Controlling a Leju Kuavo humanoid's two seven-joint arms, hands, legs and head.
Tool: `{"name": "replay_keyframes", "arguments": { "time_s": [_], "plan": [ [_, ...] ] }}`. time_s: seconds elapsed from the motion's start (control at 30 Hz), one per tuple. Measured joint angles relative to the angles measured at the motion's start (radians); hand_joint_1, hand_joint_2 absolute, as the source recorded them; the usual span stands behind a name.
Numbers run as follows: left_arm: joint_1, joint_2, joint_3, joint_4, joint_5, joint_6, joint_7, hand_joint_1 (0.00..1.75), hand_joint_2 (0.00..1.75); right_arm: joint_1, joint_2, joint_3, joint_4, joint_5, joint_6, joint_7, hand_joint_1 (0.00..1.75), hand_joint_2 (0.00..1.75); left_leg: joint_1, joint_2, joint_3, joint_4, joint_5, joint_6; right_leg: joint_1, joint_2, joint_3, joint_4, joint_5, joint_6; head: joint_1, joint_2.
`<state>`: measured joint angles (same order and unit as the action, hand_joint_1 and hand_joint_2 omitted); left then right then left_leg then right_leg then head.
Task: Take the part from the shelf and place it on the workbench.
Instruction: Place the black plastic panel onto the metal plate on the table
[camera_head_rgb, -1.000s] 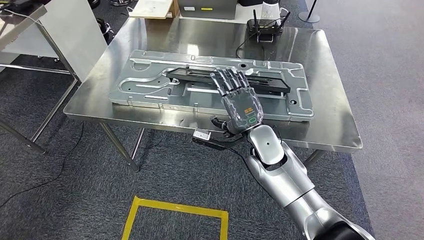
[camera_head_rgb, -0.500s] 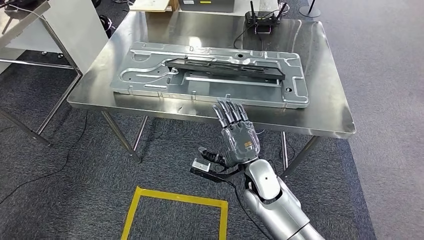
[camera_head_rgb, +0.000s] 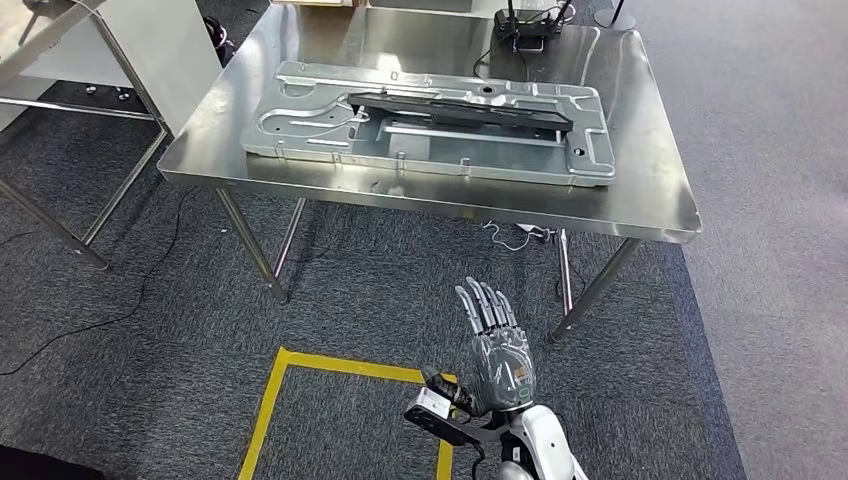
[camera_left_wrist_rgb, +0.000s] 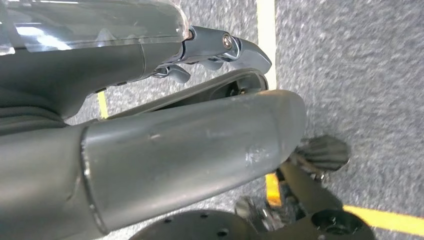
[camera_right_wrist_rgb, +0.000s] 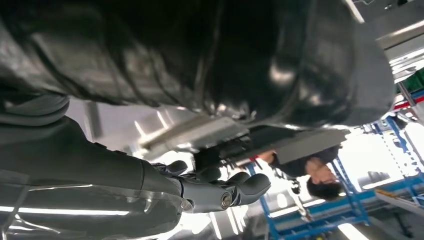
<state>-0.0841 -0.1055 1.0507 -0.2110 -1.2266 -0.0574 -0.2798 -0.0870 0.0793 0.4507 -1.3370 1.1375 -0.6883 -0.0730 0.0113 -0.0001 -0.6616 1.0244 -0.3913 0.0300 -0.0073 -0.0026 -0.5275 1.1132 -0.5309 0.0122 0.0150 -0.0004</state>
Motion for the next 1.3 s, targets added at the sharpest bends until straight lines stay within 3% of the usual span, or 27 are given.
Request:
{"name": "replay_keyframes", "arguments": {
  "time_s": [0.07, 0.13, 0.17, 0.2, 0.23, 0.3, 0.33, 0.37, 0.4, 0.43, 0.47, 0.53, 0.57, 0.6, 0.67, 0.7, 0.8, 0.83, 0.87, 0.9, 0.93, 1.0, 1.03, 1.1, 1.17, 1.2, 1.3],
  "plan": [
    [0.000, -0.001, 0.007, 0.000, 0.007, 0.001, -0.001, 0.00, 0.00, 0.029, 0.012, -0.019, 0.000, -0.032, -0.005, -0.014, 0.00, 0.00, 0.000, 0.002, -0.006, -0.003, 0.020, -0.012, 0.009, 0.000, 0.070, -0.108, -0.027, -0.010, 0.000, 0.000],
    [0.003, -0.001, 0.018, 0.000, 0.018, 0.003, -0.003, 0.00, 0.00, 0.072, 0.024, -0.047, 0.003, -0.085, -0.007, -0.037, 0.00, 0.00, 0.002, 0.002, -0.008, -0.011, 0.036, -0.025, 0.010, -0.002, 0.067, -0.130, -0.018, -0.020, 0.000, 0.000],
    [0.005, -0.001, 0.025, 0.000, 0.023, 0.005, -0.003, 0.00, 0.00, 0.097, 0.030, -0.067, 0.009, -0.125, -0.008, -0.062, 0.00, 0.00, 0.003, 0.002, -0.013, -0.006, 0.025, -0.031, 0.009, -0.005, 0.059, -0.132, -0.006, -0.029, 0.000, 0.000],
    [0.008, -0.001, 0.031, 0.000, 0.029, 0.007, -0.003, 0.00, 0.00, 0.121, 0.037, -0.091, 0.020, -0.170, -0.009, -0.098, 0.00, 0.00, 0.003, 0.001, -0.022, 0.015, -0.008, -0.035, 0.007, -0.008, 0.048, -0.135, 0.007, -0.037, -0.001, 0.000],
    [0.010, -0.001, 0.038, 0.000, 0.035, 0.010, -0.003, 0.00, 0.00, 0.145, 0.046, -0.122, 0.035, -0.223, -0.009, -0.143, 0.00, 0.00, 0.005, 0.001, -0.036, 0.056, -0.061, -0.037, 0.006, -0.010, 0.034, -0.136, 0.020, -0.044, -0.001, 0.000],
    [0.015, -0.002, 0.052, 0.000, 0.046, 0.017, -0.004, 0.00, 0.00, 0.189, 0.065, -0.200, 0.080, -0.336, -0.009, -0.245, 0.00, 0.00, 0.006, 0.001, -0.063, 0.181, -0.166, -0.042, 0.009, -0.013, 0.004, -0.134, 0.044, -0.051, -0.001, 0.000],
    [0.016, -0.002, 0.060, 0.000, 0.053, 0.021, -0.004, 0.00, 0.00, 0.206, 0.075, -0.249, 0.113, -0.385, -0.008, -0.292, 0.00, 0.00, 0.006, 0.001, -0.067, 0.240, -0.186, -0.044, 0.011, -0.014, -0.014, -0.131, 0.056, -0.051, -0.001, 0.000],
    [0.016, -0.002, 0.068, 0.000, 0.058, 0.025, -0.005, 0.00, 0.00, 0.218, 0.082, -0.301, 0.150, -0.426, -0.001, -0.335, 0.00, 0.00, 0.006, 0.001, -0.059, 0.277, -0.178, -0.044, 0.013, -0.015, -0.032, -0.126, 0.067, -0.050, -0.002, 0.000],
    [0.016, -0.002, 0.075, 0.000, 0.062, 0.028, -0.006, 0.00, 0.00, 0.224, 0.088, -0.359, 0.191, -0.463, 0.013, -0.375, 0.00, 0.00, 0.006, 0.001, -0.037, 0.286, -0.151, -0.042, 0.015, -0.016, -0.050, -0.120, 0.076, -0.048, -0.001, 0.000],
    [0.016, -0.002, 0.083, 0.000, 0.065, 0.032, -0.007, 0.00, 0.00, 0.225, 0.095, -0.423, 0.240, -0.493, 0.033, -0.416, 0.00, 0.00, 0.005, 0.001, 0.004, 0.259, -0.121, -0.037, 0.016, -0.017, -0.068, -0.113, 0.084, -0.046, -0.002, 0.000],
    [0.015, -0.002, 0.091, 0.000, 0.068, 0.035, -0.009, 0.00, 0.00, 0.221, 0.100, -0.491, 0.292, -0.513, 0.056, -0.455, 0.00, 0.00, 0.003, 0.000, 0.062, 0.201, -0.110, -0.029, 0.017, -0.016, -0.083, -0.105, 0.091, -0.044, -0.001, 0.000],
    [0.012, -0.002, 0.104, -0.001, 0.072, 0.041, -0.013, 0.00, 0.00, 0.203, 0.108, -0.633, 0.413, -0.519, 0.087, -0.515, 0.00, 0.00, -0.005, 0.000, 0.186, 0.045, -0.143, -0.015, 0.019, -0.018, -0.104, -0.088, 0.102, -0.036, -0.002, 0.000],
    [0.009, -0.002, 0.111, -0.002, 0.073, 0.042, -0.015, 0.00, 0.00, 0.191, 0.110, -0.700, 0.478, -0.509, 0.094, -0.529, 0.00, 0.00, -0.008, 0.000, 0.223, -0.010, -0.168, -0.009, 0.019, -0.020, -0.108, -0.083, 0.108, -0.030, -0.002, 0.000],
    [0.008, -0.003, 0.117, -0.002, 0.074, 0.043, -0.016, 0.00, 0.00, 0.180, 0.110, -0.762, 0.539, -0.498, 0.099, -0.531, 0.00, 0.00, -0.011, -0.001, 0.237, -0.040, -0.179, -0.004, 0.018, -0.024, -0.111, -0.081, 0.114, -0.024, -0.002, 0.000],
    [0.010, -0.005, 0.128, -0.002, 0.075, 0.045, -0.017, 0.00, 0.00, 0.163, 0.109, -0.866, 0.653, -0.475, 0.107, -0.505, 0.00, 0.00, -0.010, -0.004, 0.229, -0.050, -0.165, 0.009, 0.013, -0.025, -0.116, -0.078, 0.118, -0.008, -0.001, 0.000],
    [0.013, -0.006, 0.133, -0.002, 0.075, 0.046, -0.017, 0.00, 0.00, 0.156, 0.109, -0.909, 0.706, -0.459, 0.111, -0.473, 0.00, 0.00, -0.009, -0.005, 0.222, -0.052, -0.154, 0.015, 0.011, -0.020, -0.125, -0.059, 0.098, -0.001, -0.001, 0.000],
    [0.019, -0.008, 0.144, -0.002, 0.075, 0.050, -0.019, 0.00, 0.00, 0.137, 0.106, -1.001, 0.852, -0.400, 0.137, -0.307, 0.00, 0.00, -0.006, -0.010, 0.188, -0.053, -0.123, 0.024, 0.002, -0.004, -0.182, 0.104, -0.029, 0.015, -0.001, 0.000],
    [0.020, -0.008, 0.148, -0.002, 0.074, 0.051, -0.019, 0.00, 0.00, 0.132, 0.106, -1.020, 0.891, -0.385, 0.151, -0.247, 0.00, 0.00, -0.005, -0.014, 0.176, -0.052, -0.116, 0.022, -0.002, -0.002, -0.195, 0.159, -0.059, 0.019, -0.002, 0.000],
    [0.021, -0.009, 0.152, -0.002, 0.074, 0.051, -0.020, 0.00, 0.00, 0.128, 0.105, -1.035, 0.926, -0.374, 0.166, -0.197, 0.00, 0.00, -0.005, -0.020, 0.166, -0.049, -0.109, 0.019, -0.005, -0.002, -0.192, 0.183, -0.070, 0.022, -0.002, 0.000],
    [0.022, -0.010, 0.154, -0.002, 0.074, 0.052, -0.020, 0.00, 0.00, 0.125, 0.105, -1.047, 0.956, -0.366, 0.181, -0.156, 0.00, 0.00, -0.003, -0.027, 0.157, -0.045, -0.103, 0.016, -0.008, -0.001, -0.168, 0.169, -0.062, 0.025, -0.002, 0.000],
    [0.023, -0.011, 0.156, -0.002, 0.074, 0.053, -0.020, 0.00, 0.00, 0.121, 0.105, -1.056, 0.981, -0.360, 0.196, -0.120, 0.00, 0.00, -0.001, -0.034, 0.149, -0.039, -0.099, 0.011, -0.011, 0.005, -0.124, 0.115, -0.040, 0.027, -0.002, 0.000],
    [0.022, -0.013, 0.159, -0.002, 0.074, 0.055, -0.020, 0.00, 0.00, 0.115, 0.106, -1.069, 1.021, -0.354, 0.223, -0.064, 0.00, 0.00, 0.002, -0.048, 0.133, -0.025, -0.096, 0.002, -0.017, 0.041, -0.029, -0.026, 0.000, 0.027, -0.001, 0.000],
    [0.021, -0.014, 0.161, -0.002, 0.074, 0.056, -0.020, 0.00, 0.00, 0.112, 0.106, -1.075, 1.038, -0.352, 0.233, -0.042, 0.00, 0.00, 0.001, -0.054, 0.126, -0.019, -0.094, -0.004, -0.018, 0.055, -0.001, -0.072, 0.009, 0.023, -0.002, 0.000],
    [0.020, -0.014, 0.162, -0.002, 0.074, 0.057, -0.020, 0.00, 0.00, 0.106, 0.108, -1.086, 1.063, -0.353, 0.249, -0.012, 0.00, 0.00, 0.000, -0.068, 0.115, -0.015, -0.089, -0.019, -0.011, 0.058, 0.007, -0.091, 0.011, 0.009, -0.002, 0.000],
    [0.020, -0.014, 0.165, -0.002, 0.074, 0.059, -0.022, 0.00, 0.00, 0.099, 0.111, -1.097, 1.081, -0.358, 0.271, 0.021, 0.00, 0.00, 0.002, -0.075, 0.107, -0.011, -0.087, -0.031, -0.012, 0.036, 0.004, -0.096, 0.019, -0.008, -0.002, 0.000],
    [0.021, -0.015, 0.167, -0.002, 0.073, 0.059, -0.025, 0.00, 0.00, 0.097, 0.112, -1.103, 1.087, -0.362, 0.283, 0.040, 0.00, 0.00, 0.003, -0.066, 0.099, 0.005, -0.099, -0.036, -0.013, 0.024, 0.002, -0.099, 0.024, -0.017, -0.002, 0.000],
    [0.020, -0.016, 0.172, -0.002, 0.072, 0.060, -0.033, 0.00, 0.00, 0.095, 0.114, -1.118, 1.100, -0.368, 0.302, 0.076, 0.00, 0.00, 0.004, -0.020, 0.026, 0.167, -0.199, -0.045, -0.009, -0.014, -0.009, -0.103, 0.031, -0.036, -0.003, 0.000]
  ]
}}
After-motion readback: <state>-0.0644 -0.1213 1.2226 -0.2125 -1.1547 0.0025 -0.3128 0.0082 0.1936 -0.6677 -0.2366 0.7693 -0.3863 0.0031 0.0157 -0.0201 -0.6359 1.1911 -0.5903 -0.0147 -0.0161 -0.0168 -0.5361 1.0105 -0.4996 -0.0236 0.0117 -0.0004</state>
